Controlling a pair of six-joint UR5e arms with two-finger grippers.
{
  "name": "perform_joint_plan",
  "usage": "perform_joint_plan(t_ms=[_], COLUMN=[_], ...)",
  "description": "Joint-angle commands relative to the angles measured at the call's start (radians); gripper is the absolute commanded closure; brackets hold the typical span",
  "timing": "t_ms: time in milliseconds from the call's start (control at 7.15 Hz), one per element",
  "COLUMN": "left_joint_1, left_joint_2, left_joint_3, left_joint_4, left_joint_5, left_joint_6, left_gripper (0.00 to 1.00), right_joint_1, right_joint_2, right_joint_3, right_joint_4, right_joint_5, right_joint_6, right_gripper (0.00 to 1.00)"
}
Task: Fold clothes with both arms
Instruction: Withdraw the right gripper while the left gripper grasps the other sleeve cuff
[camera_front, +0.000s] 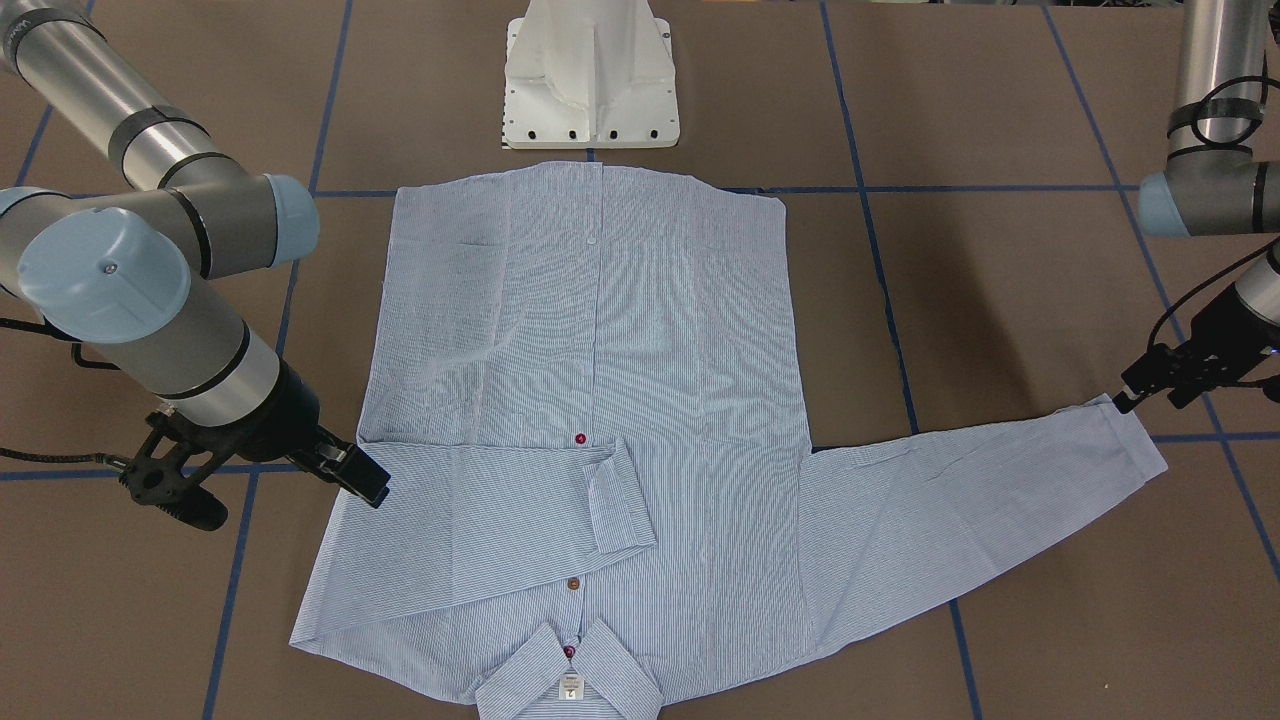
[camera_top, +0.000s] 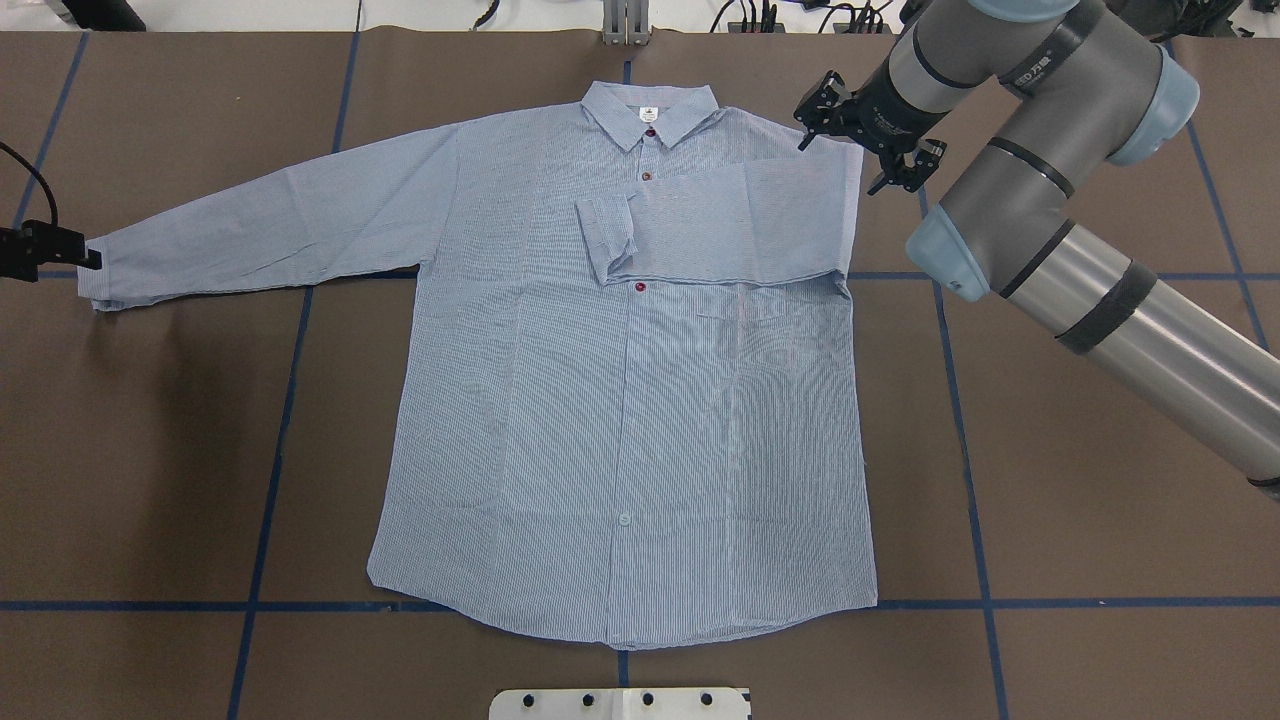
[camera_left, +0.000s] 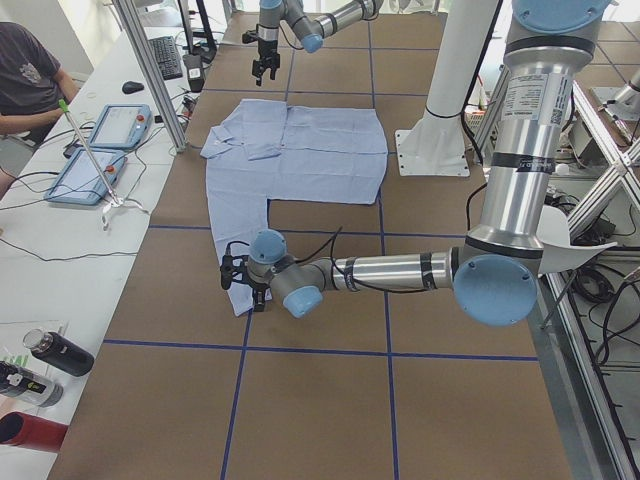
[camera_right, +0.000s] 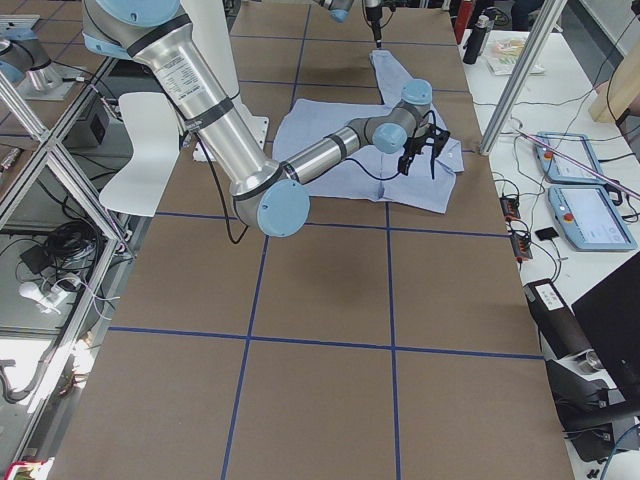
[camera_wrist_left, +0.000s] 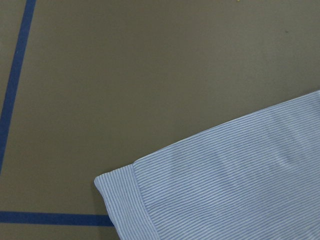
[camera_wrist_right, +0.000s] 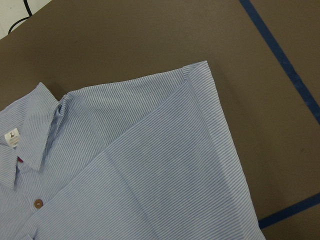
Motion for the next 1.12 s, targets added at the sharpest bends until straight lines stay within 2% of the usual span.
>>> perform_joint_plan(t_ms=[0, 140, 699, 979], left_joint_1=[0.045, 0.046, 0.046, 0.046], left_joint_2=[0.006, 0.006, 0.009, -0.002], left_joint_3=[0.011, 0.014, 0.021, -0.022], left_joint_4=[-0.017, -0.017, -0.017, -0.014], left_joint_5=[0.029, 0.029, 0.029, 0.021], left_joint_6=[-0.067, -0.068, -0.075, -0.079], left_gripper=[0.2, 0.32, 1.0, 1.0], right_joint_1=[0.002, 0.008, 0.027, 0.036], right_joint_2=[-0.009, -0.009, -0.009, -0.017], right_joint_3=[0.001, 0.001, 0.001, 0.001], right_joint_4=[0.0, 0.0, -0.001, -0.003], right_joint_5=[-0.005, -0.003, 0.003, 0.003], right_joint_6=[-0.002, -0.002, -0.002, -0.002], right_gripper=[0.01, 0.01, 0.01, 0.01])
